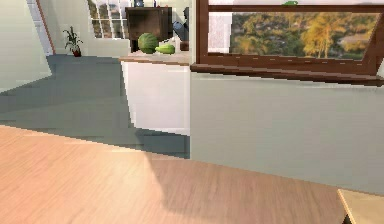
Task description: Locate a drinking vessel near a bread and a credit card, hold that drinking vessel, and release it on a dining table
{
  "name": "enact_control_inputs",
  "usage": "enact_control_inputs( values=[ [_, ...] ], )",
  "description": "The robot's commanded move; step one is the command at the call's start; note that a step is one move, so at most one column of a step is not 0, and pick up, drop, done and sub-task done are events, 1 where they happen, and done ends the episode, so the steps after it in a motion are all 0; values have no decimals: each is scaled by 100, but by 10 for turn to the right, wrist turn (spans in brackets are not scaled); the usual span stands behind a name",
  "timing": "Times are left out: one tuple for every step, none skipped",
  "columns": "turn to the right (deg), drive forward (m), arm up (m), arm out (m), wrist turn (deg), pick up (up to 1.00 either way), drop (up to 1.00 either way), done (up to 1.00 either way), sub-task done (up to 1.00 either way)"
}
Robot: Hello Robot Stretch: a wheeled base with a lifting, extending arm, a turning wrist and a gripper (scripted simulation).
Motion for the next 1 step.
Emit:
enact_control_inputs(
  values=[
    [0, 0, 0, 0, 0, 0, 0, 100, 0]
  ],
)
